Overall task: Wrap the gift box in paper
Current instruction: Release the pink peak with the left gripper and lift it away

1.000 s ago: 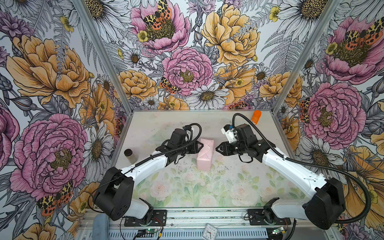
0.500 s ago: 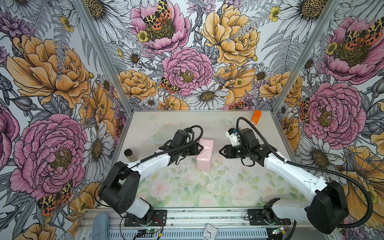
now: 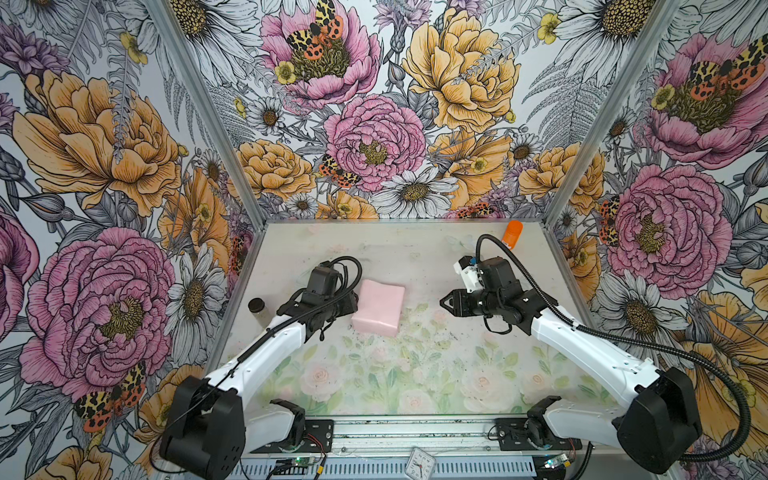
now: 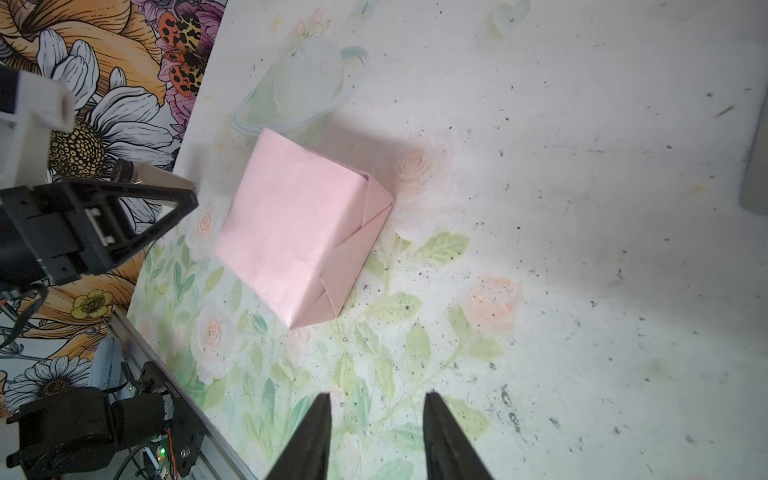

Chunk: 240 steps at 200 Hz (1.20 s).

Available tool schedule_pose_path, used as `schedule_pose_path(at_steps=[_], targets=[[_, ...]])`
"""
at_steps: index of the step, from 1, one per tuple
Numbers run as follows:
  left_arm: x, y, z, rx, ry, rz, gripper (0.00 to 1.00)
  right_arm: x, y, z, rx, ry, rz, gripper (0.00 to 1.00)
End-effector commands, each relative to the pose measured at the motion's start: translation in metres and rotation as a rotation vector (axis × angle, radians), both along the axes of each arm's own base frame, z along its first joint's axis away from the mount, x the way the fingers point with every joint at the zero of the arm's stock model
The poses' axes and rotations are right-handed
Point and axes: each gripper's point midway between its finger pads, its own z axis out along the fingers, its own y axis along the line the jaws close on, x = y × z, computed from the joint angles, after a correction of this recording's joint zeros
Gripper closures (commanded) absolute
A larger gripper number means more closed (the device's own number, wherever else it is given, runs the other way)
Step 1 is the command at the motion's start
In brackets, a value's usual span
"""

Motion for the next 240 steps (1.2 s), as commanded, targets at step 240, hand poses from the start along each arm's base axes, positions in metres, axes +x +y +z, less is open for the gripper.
schedule_pose_path(at_steps=[240], targets=[[0.030,-0.141,-0.030,-0.187,0.026,-0.301,0.30,0.008,-0.001,0.009,0.026,-0.050,-0.016,0.60]])
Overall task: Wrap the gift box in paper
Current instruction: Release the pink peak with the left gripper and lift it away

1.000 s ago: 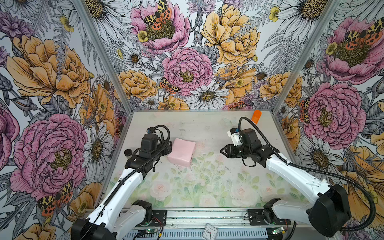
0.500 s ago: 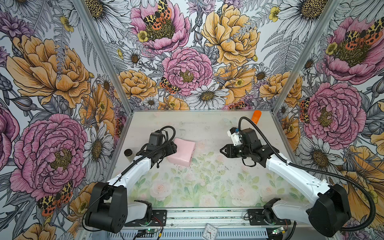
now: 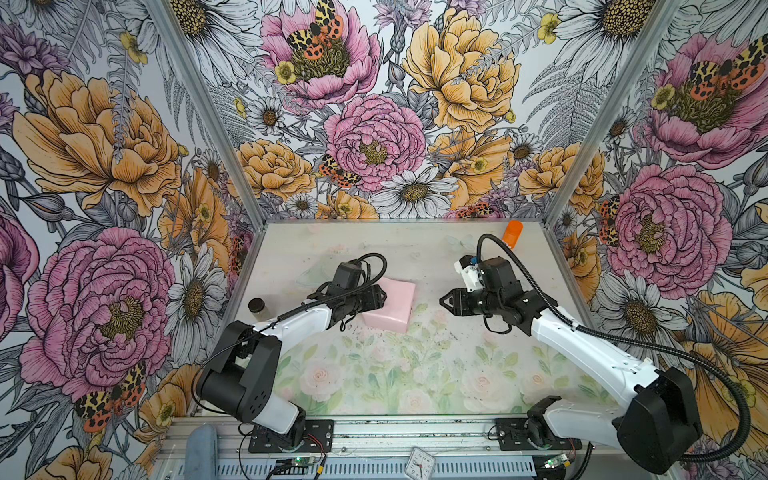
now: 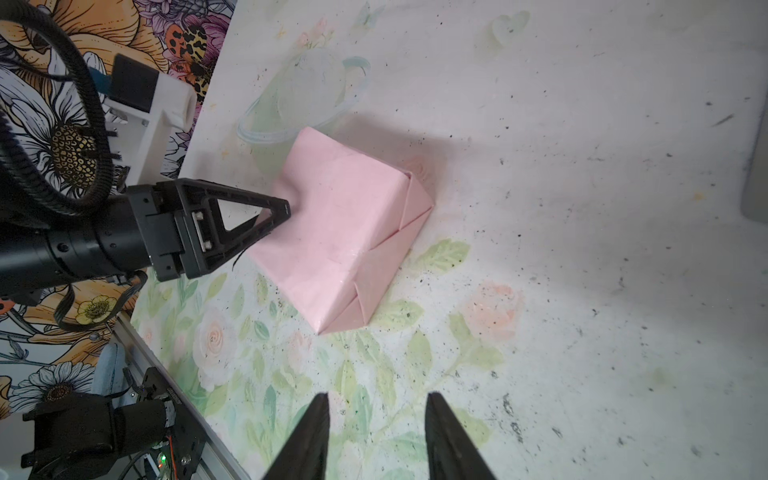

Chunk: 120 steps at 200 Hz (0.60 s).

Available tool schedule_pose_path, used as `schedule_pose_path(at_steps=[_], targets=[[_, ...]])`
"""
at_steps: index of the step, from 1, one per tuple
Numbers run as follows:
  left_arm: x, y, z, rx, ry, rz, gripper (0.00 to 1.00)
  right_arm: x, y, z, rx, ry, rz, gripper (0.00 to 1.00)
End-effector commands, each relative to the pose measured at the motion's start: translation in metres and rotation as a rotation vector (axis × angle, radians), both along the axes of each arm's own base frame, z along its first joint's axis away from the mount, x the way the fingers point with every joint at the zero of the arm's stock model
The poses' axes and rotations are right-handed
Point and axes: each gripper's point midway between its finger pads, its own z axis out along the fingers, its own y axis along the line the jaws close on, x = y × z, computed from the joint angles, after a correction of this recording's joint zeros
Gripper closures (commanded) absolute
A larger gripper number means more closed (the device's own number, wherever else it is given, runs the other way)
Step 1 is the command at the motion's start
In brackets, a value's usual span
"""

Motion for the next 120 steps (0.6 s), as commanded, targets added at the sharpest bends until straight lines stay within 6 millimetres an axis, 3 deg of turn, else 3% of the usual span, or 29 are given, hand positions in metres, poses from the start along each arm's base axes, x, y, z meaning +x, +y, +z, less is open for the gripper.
schedule_pose_path(at_steps=[1,38,58,78,90,92,95,97,120], targets=[[0.001,-0.036,0.021,-0.069,-0.041,-0.053,0.30,0.005,-0.002,0.009,0.012,-0.035,-0.012,0.60],[-0.017,-0.073,0.036,-0.109,-0.049,-0.125,0.30,0.008,-0.004,0.009,0.008,-0.043,-0.015,0.60],[-0.017,-0.067,0.048,-0.084,-0.092,-0.109,0.29,0.012,-0.011,0.011,-0.004,-0.062,-0.031,0.60],[-0.009,-0.044,0.065,-0.010,-0.187,-0.056,0.24,0.022,-0.026,0.011,-0.028,-0.087,-0.080,0.58],[-0.003,-0.023,0.075,0.038,-0.251,0.002,0.22,0.030,-0.040,0.010,-0.064,-0.109,-0.132,0.41],[-0.002,-0.019,0.078,0.044,-0.264,0.014,0.22,0.032,-0.042,0.010,-0.067,-0.115,-0.140,0.33],[0.000,-0.013,0.080,0.054,-0.278,0.032,0.22,0.034,-0.046,0.011,-0.074,-0.123,-0.153,0.07],[0.001,-0.009,0.083,0.058,-0.290,0.044,0.21,0.035,-0.049,0.011,-0.077,-0.127,-0.161,0.02],[0.006,0.045,0.104,0.119,-0.411,0.189,0.17,0.052,-0.080,0.012,-0.123,-0.191,-0.253,0.00]])
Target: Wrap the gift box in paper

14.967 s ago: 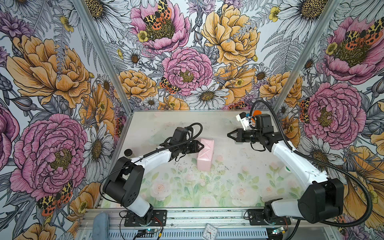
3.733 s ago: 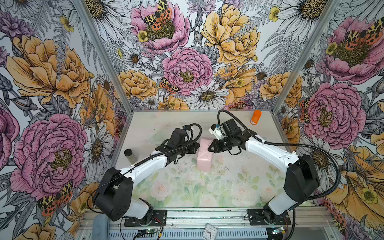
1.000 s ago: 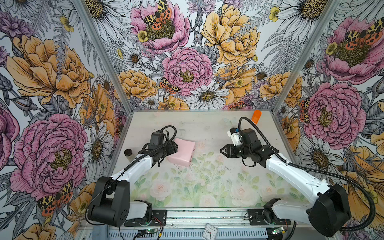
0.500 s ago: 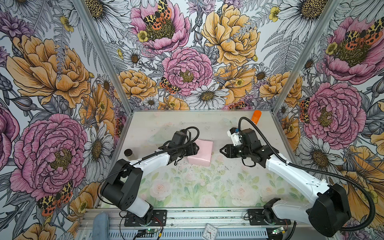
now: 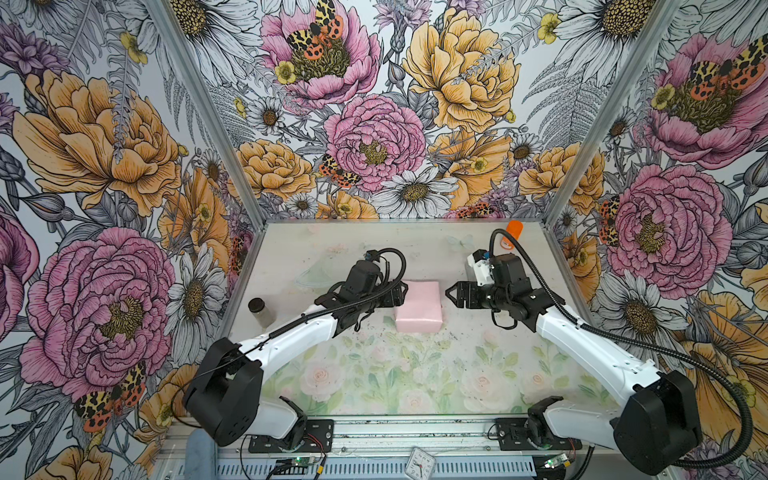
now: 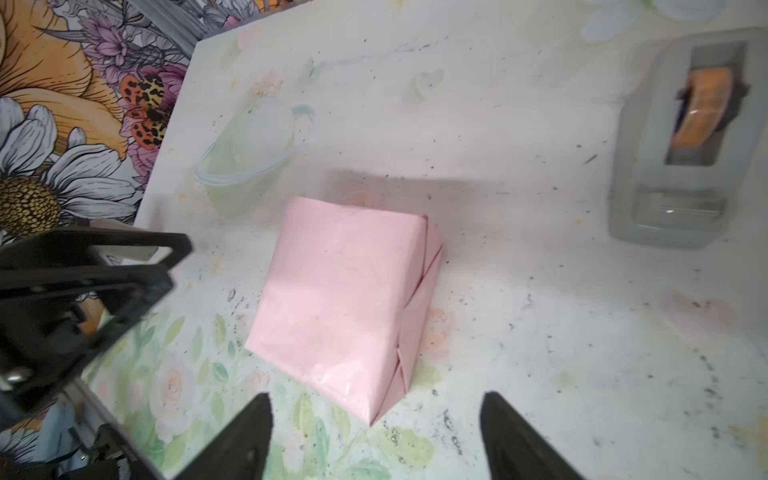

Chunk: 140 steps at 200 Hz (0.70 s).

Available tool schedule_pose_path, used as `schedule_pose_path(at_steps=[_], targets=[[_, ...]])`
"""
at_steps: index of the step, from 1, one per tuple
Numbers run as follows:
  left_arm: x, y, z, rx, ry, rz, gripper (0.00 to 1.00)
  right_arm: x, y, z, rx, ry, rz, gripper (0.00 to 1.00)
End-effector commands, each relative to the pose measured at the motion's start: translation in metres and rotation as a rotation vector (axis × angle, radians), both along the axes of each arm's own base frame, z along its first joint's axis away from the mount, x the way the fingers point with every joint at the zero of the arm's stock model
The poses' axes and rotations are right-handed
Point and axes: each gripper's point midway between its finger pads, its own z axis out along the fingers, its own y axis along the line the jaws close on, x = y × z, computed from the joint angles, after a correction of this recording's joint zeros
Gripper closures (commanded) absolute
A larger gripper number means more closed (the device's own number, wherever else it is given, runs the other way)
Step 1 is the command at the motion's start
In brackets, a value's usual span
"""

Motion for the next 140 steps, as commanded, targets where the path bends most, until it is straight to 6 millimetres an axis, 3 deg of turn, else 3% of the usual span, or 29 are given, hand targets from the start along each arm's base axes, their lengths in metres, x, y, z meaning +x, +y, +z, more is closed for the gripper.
schedule_pose_path(at_steps=[1,21,31,69,103,140], targets=[[0.012,0.064,0.019,0.105,-0.156,0.195,0.17,0.021,-0.034,0.014,-0.065,-0.131,-0.105,0.00],[0.010,0.116,0.035,0.147,-0.276,0.346,0.10,0.037,-0.067,0.015,-0.087,-0.199,-0.206,0.01],[0.005,0.139,0.037,0.185,-0.329,0.405,0.01,0.044,-0.084,0.016,-0.093,-0.238,-0.258,0.01],[-0.018,0.210,0.037,0.275,-0.528,0.623,0.01,0.060,-0.145,0.006,-0.151,-0.354,-0.433,0.00],[-0.024,0.247,0.022,0.355,-0.546,0.708,0.01,0.064,-0.187,-0.002,-0.235,-0.427,-0.553,0.01],[-0.022,0.255,0.008,0.440,-0.563,0.681,0.01,0.065,-0.209,-0.020,-0.295,-0.464,-0.628,0.01]])
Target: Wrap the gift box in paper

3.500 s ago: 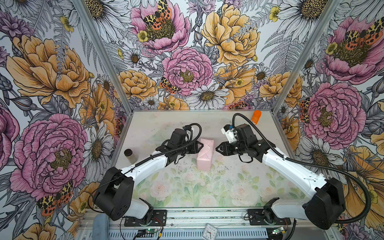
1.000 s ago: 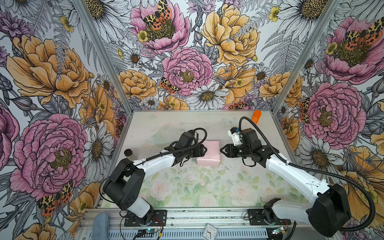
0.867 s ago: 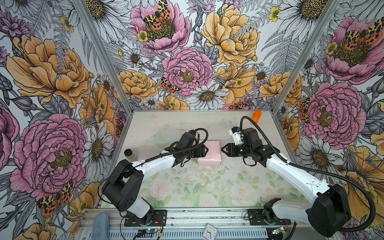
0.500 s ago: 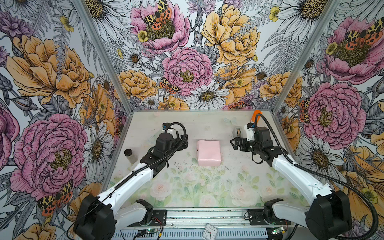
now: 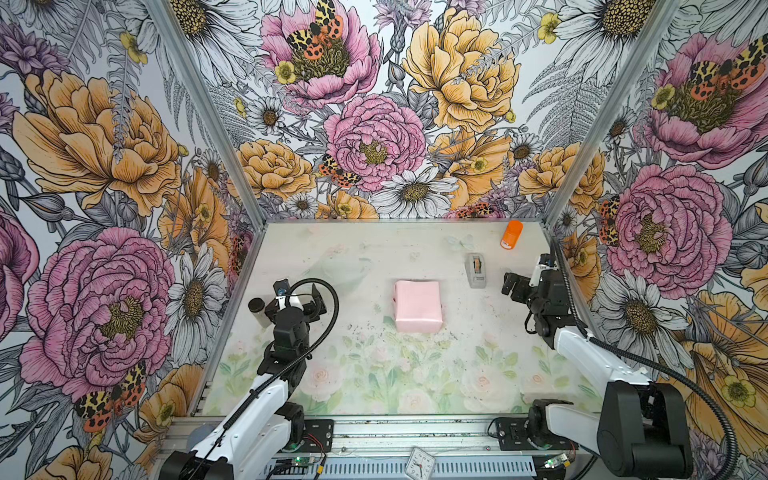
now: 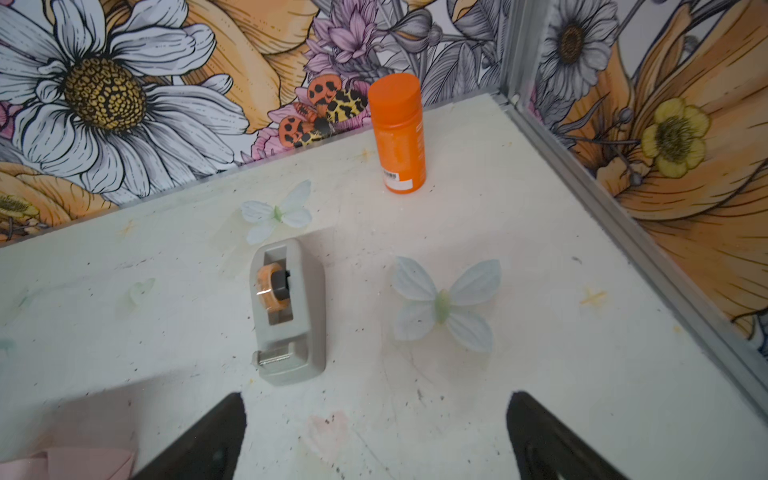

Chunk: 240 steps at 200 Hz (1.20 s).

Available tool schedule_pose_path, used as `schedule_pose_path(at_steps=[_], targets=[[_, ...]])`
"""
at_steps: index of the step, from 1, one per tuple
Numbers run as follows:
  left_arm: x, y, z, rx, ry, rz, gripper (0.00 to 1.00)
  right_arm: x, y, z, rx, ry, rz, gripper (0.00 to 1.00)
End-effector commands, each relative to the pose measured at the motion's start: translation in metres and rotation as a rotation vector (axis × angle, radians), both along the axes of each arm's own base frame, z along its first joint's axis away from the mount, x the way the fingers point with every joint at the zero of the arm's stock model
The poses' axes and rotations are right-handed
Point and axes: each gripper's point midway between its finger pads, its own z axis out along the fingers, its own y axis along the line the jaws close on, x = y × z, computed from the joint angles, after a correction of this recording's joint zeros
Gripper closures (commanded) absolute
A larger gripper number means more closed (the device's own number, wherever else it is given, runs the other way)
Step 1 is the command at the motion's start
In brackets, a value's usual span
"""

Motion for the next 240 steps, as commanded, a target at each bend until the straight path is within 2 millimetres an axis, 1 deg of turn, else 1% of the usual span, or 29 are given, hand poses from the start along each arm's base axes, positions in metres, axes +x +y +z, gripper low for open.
schedule_pose_path(at_steps=[1,29,39,46,57,66,70,74,79,87,89,92,96,97,99,110,119,121,125,133,143,146,154,158,170,198,240], targets=[[0.001,0.004,0.007,0.082,-0.061,0.005,0.01,0.010,-0.017,0.011,-0.073,-0.109,-0.063,0.01],[0.007,0.010,-0.017,0.135,-0.037,-0.020,0.01,0.015,-0.019,-0.006,-0.101,-0.117,-0.062,0.01],[0.014,0.012,-0.018,0.131,-0.045,-0.028,0.01,0.016,-0.021,-0.012,-0.113,-0.115,-0.064,0.01],[0.020,0.009,-0.018,0.137,-0.046,-0.059,0.01,0.017,-0.021,-0.017,-0.122,-0.116,-0.060,0.01],[0.031,0.007,-0.017,0.149,-0.061,-0.078,0.01,0.020,-0.020,-0.016,-0.140,-0.119,-0.049,0.01],[0.039,0.001,-0.016,0.166,-0.084,-0.110,0.01,0.021,-0.020,-0.013,-0.162,-0.147,-0.039,0.01],[0.042,-0.001,-0.012,0.162,-0.113,-0.117,0.01,0.021,-0.020,-0.012,-0.168,-0.155,-0.039,0.01],[0.045,-0.001,-0.016,0.143,-0.114,-0.115,0.01,0.021,-0.021,-0.011,-0.176,-0.170,-0.041,0.01],[0.049,-0.009,-0.020,0.141,-0.118,-0.163,0.01,0.020,-0.020,-0.009,-0.183,-0.200,-0.038,0.01],[0.054,-0.014,-0.030,0.156,-0.112,-0.187,0.01,0.019,-0.018,-0.014,-0.183,-0.210,-0.022,0.01],[0.055,-0.015,-0.035,0.159,-0.103,-0.191,0.01,0.020,-0.016,-0.015,-0.184,-0.215,-0.012,0.01],[0.056,-0.017,-0.035,0.164,-0.120,-0.198,0.01,0.020,-0.012,-0.015,-0.183,-0.224,0.007,0.01],[0.058,-0.018,-0.040,0.169,-0.128,-0.206,0.01,0.021,-0.008,-0.017,-0.185,-0.225,0.031,0.01],[0.058,-0.018,-0.036,0.174,-0.146,-0.202,0.01,0.021,-0.008,-0.017,-0.184,-0.224,0.037,0.01],[0.058,-0.017,-0.039,0.177,-0.147,-0.197,0.01,0.022,-0.006,-0.017,-0.186,-0.224,0.046,0.01],[0.059,-0.017,-0.048,0.170,-0.075,-0.196,0.01,0.024,0.001,-0.023,-0.185,-0.221,0.084,0.01],[0.065,-0.021,-0.049,0.162,-0.043,-0.234,0.01,0.027,0.002,-0.029,-0.183,-0.217,0.093,0.01],[0.068,-0.020,-0.049,0.160,-0.042,-0.235,0.01,0.028,0.003,-0.031,-0.183,-0.215,0.099,0.01],[0.072,-0.019,-0.048,0.152,-0.042,-0.232,0.01,0.030,0.004,-0.029,-0.188,-0.228,0.107,0.00],[0.082,-0.013,-0.054,0.120,-0.004,-0.223,0.01,0.030,0.006,-0.031,-0.185,-0.198,0.124,0.00],[0.092,0.006,-0.061,0.042,0.073,-0.185,0.01,0.032,0.008,-0.031,-0.188,-0.211,0.133,0.00],[0.091,0.008,-0.062,0.027,0.075,-0.193,0.01,0.031,0.008,-0.032,-0.185,-0.200,0.133,0.01],[0.088,0.013,-0.055,0.009,0.018,-0.184,0.01,0.032,0.008,-0.032,-0.187,-0.199,0.132,0.00],[0.088,0.014,-0.055,0.006,0.006,-0.182,0.01,0.032,0.008,-0.032,-0.187,-0.205,0.134,0.00],[0.087,0.015,-0.057,0.001,0.025,-0.180,0.01,0.032,0.008,-0.033,-0.186,-0.196,0.132,0.01],[0.087,0.013,-0.056,0.020,0.018,-0.167,0.01,0.032,0.008,-0.033,-0.187,-0.192,0.132,0.00],[0.091,0.005,-0.057,0.046,0.041,-0.184,0.01,0.032,0.008,-0.033,-0.188,-0.194,0.130,0.01]])
